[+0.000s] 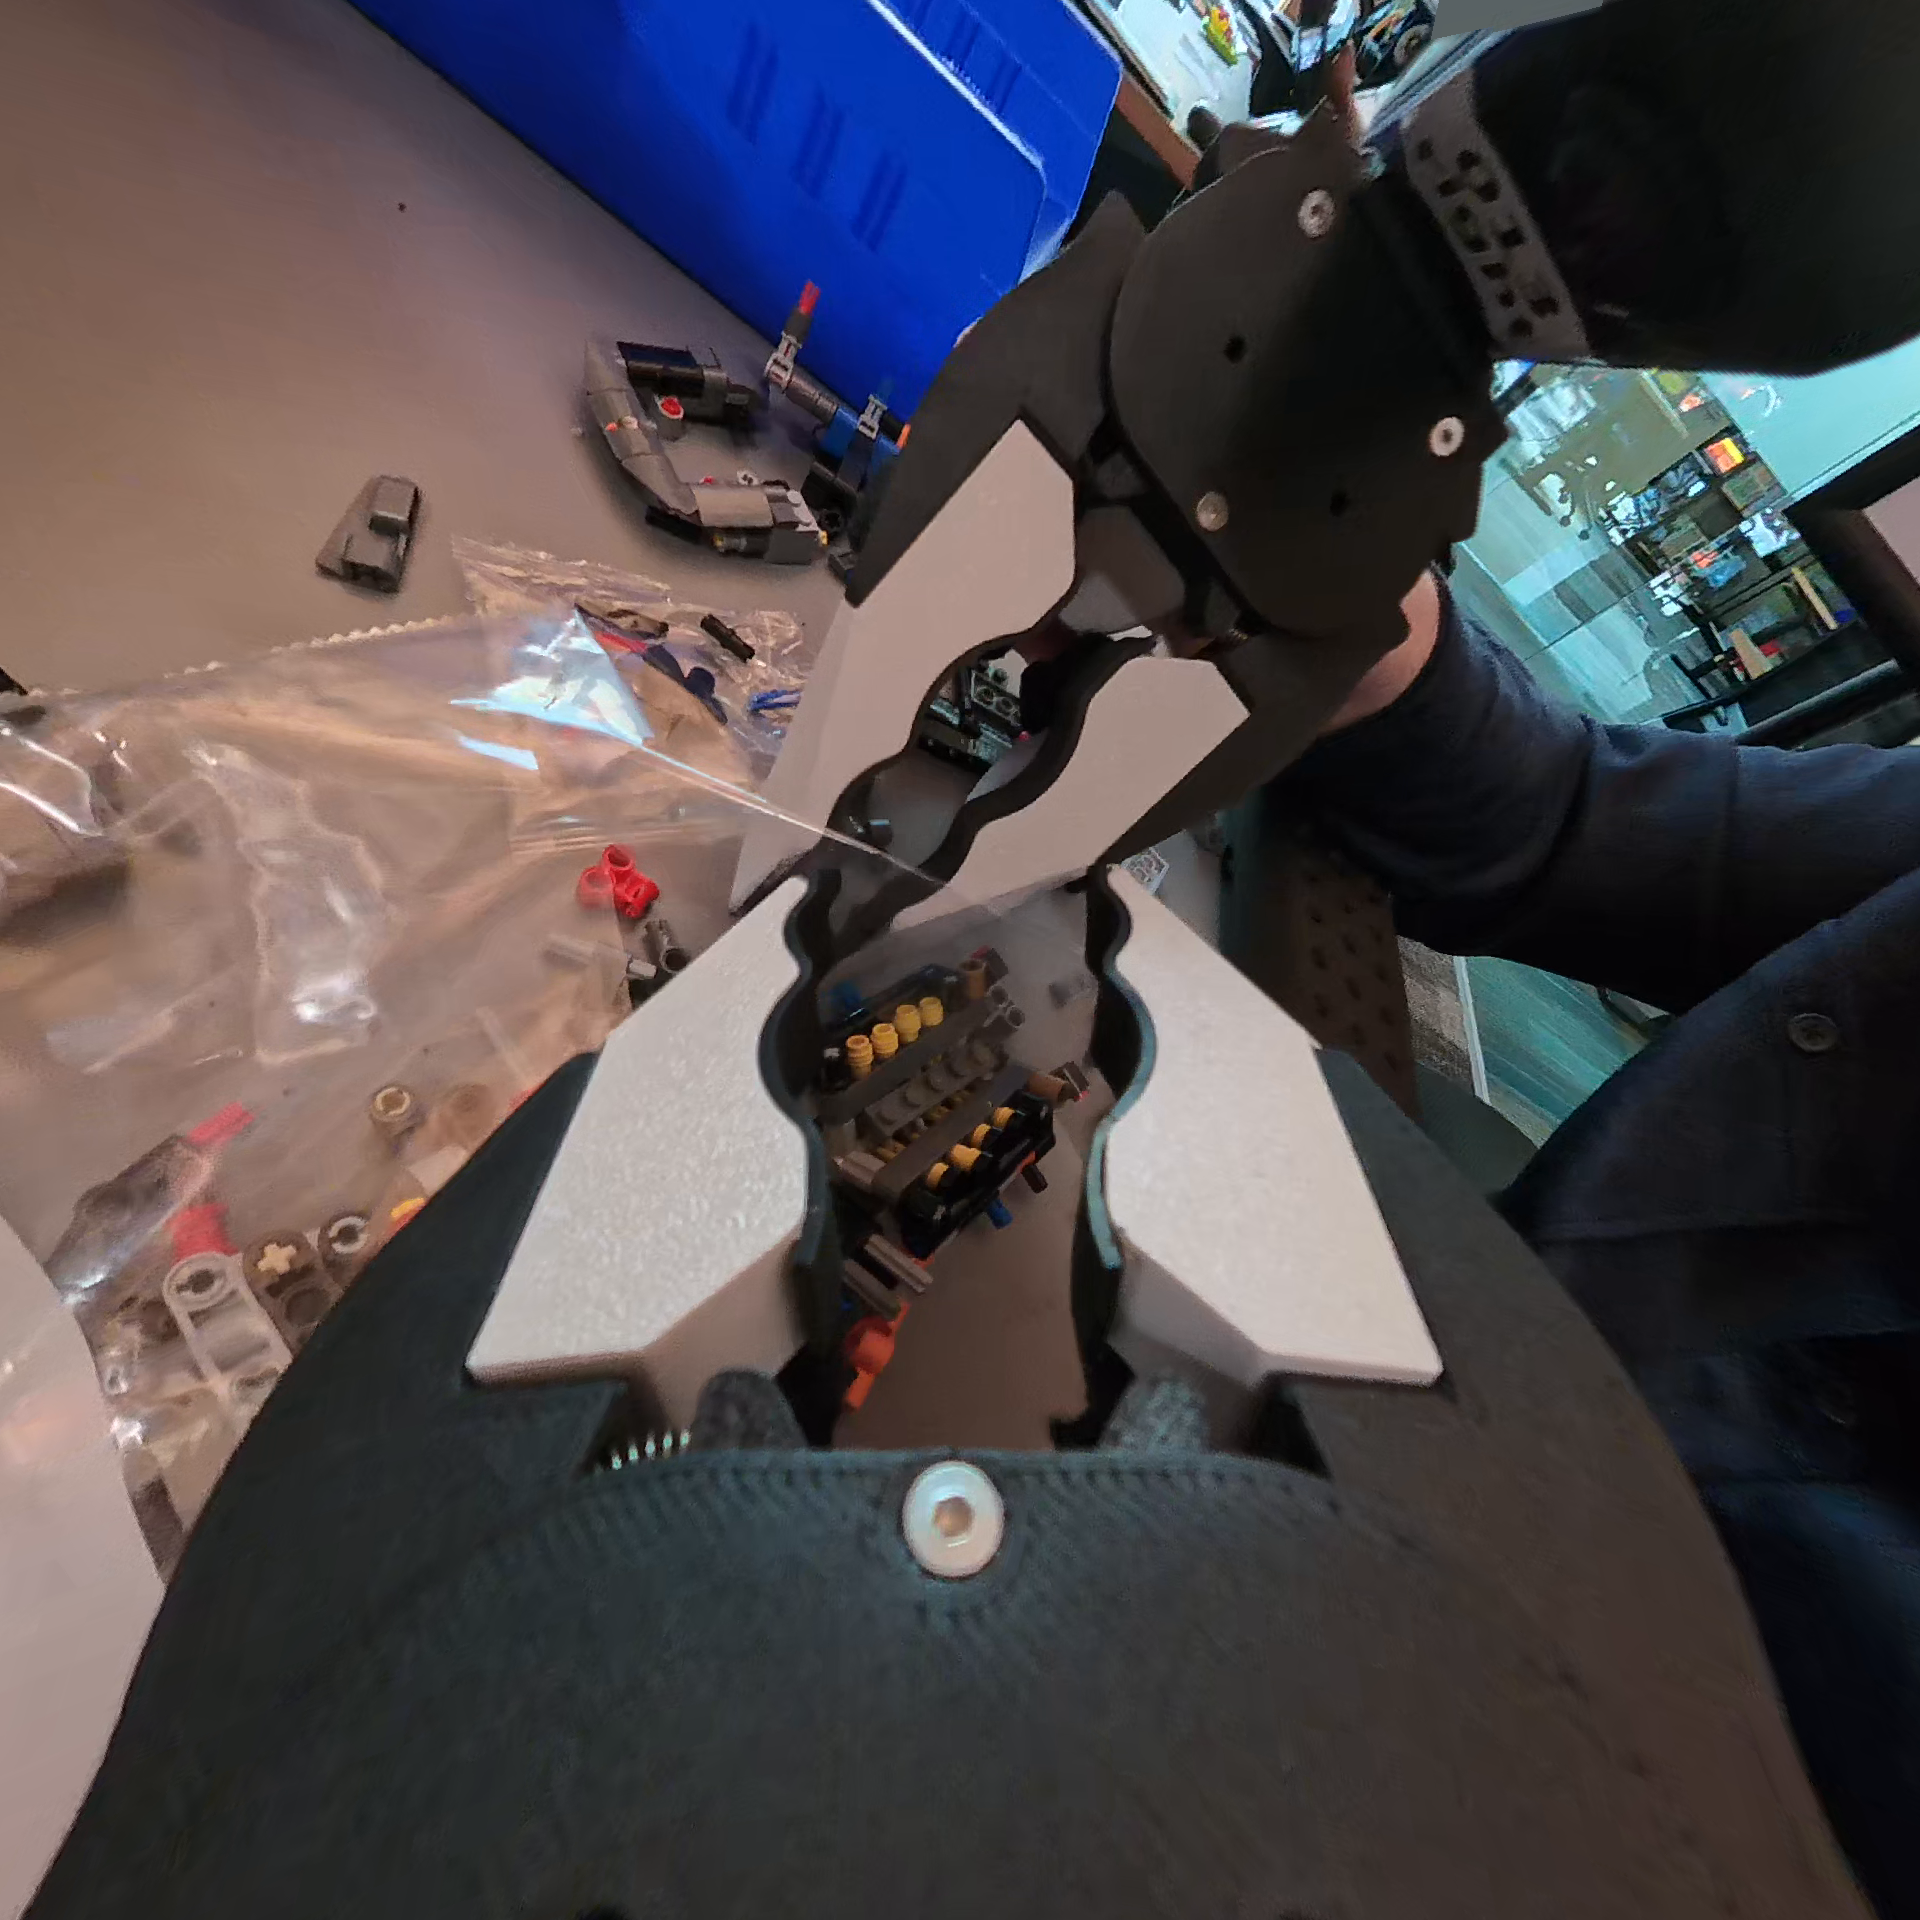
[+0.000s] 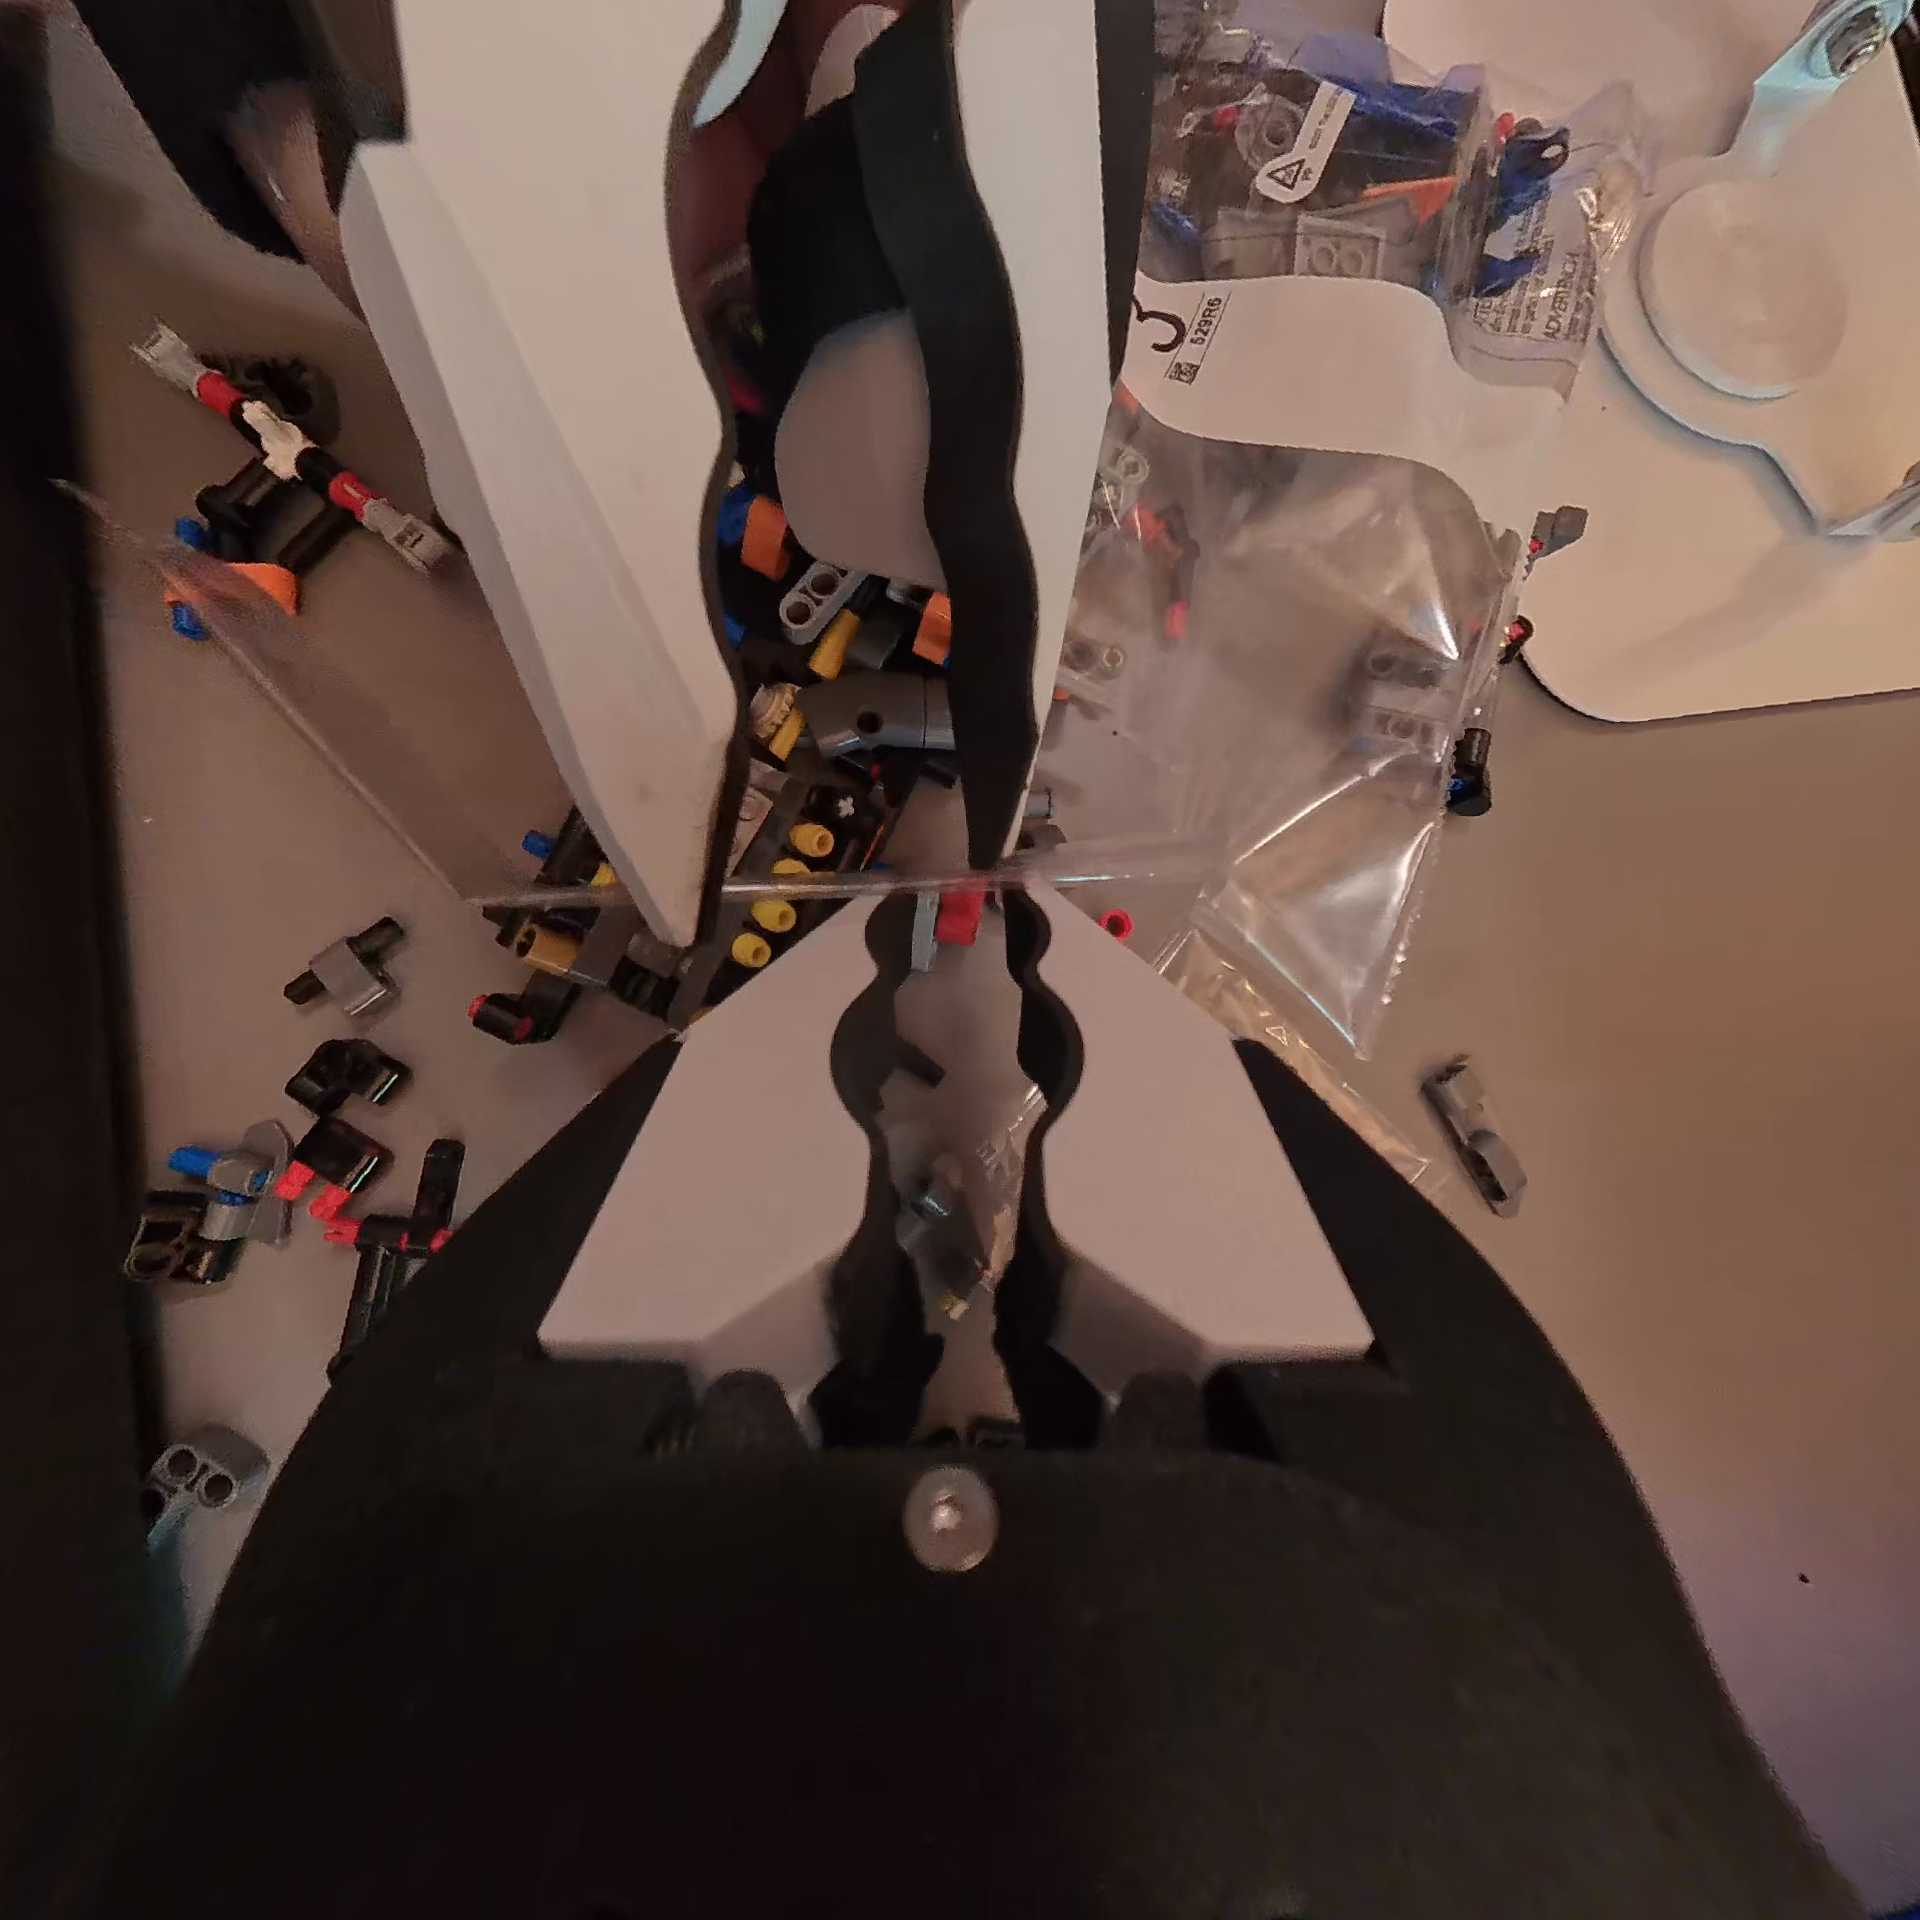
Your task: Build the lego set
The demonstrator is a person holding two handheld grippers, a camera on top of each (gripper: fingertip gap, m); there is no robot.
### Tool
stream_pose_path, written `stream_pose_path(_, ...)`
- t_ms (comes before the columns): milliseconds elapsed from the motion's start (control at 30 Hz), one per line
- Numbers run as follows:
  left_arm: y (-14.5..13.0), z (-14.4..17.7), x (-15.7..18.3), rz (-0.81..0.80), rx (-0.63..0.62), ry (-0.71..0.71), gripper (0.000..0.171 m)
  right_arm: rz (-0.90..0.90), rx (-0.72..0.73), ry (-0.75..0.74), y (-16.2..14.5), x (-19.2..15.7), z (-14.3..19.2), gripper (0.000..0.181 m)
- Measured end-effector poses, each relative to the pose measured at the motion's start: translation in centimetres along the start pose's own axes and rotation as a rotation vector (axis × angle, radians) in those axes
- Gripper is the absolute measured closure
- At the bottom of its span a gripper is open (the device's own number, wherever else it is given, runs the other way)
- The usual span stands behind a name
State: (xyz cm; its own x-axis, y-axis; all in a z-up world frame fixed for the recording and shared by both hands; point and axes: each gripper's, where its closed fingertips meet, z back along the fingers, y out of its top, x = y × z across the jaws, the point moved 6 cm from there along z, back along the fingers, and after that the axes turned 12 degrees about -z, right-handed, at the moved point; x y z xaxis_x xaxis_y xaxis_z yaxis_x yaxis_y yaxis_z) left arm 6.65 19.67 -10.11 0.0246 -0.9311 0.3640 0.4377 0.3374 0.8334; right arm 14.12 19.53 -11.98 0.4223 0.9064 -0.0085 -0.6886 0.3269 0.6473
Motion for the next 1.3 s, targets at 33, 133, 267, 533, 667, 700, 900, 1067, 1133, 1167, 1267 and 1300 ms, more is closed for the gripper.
stream_pose_path(33,-0.09,-0.07,-0.06,0.003,-0.006,0.003,0.125,0.003,-0.002,-0.001,-0.01,-0.03,-0.04,0.167)
stream_pose_path(133,-0.27,-0.13,-0.23,0.009,-0.016,0.01,0.13,0.01,-0.009,-0.002,-0.1,-0.06,-0.17,0.167)
stream_pose_path(267,-0.43,0.01,-0.56,0.022,-0.015,0.021,0.145,0.019,-0.004,0.005,-0.05,-0.2,-0.11,0.167)
stream_pose_path(533,-0.64,0.1,-0.98,0.013,-0.022,0.06,0.171,0.048,0.007,0.012,0.04,-0.52,0.04,0.167)
stream_pose_path(667,-0.57,0.12,-0.9,0.026,-0.01,0.042,0.159,0.056,0.014,0.009,0.11,-0.55,0.18,0.167)
stream_pose_path(700,-0.55,0.1,-0.83,0.027,-0.008,0.034,0.156,0.057,0.014,0.006,0.09,-0.53,0.19,0.166)
stream_pose_path(900,-0.35,0.01,-0.52,0.026,-0.001,0.008,0.135,0.057,0.006,0.0,-0.01,-0.46,0.16,0.165)
stream_pose_path(1067,-0.21,0.29,-0.65,0.035,0.013,0.013,0.13,0.076,0.009,-0.007,0.08,-0.65,0.16,0.165)
stream_pose_path(1133,-0.16,0.32,-0.69,0.038,0.018,0.014,0.129,0.083,0.013,-0.008,0.16,-0.74,0.21,0.165)
stream_pose_path(1167,-0.16,0.3,-0.7,0.041,0.019,0.014,0.129,0.087,0.014,-0.01,0.18,-0.77,0.24,0.165)
stream_pose_path(1267,-0.11,0.25,-0.69,0.05,0.027,0.002,0.125,0.099,0.008,-0.019,0.17,-0.85,0.19,0.165)
stream_pose_path(1300,-0.14,0.23,-0.68,0.05,0.025,0.0,0.125,0.104,0.006,-0.024,0.16,-0.87,0.16,0.165)
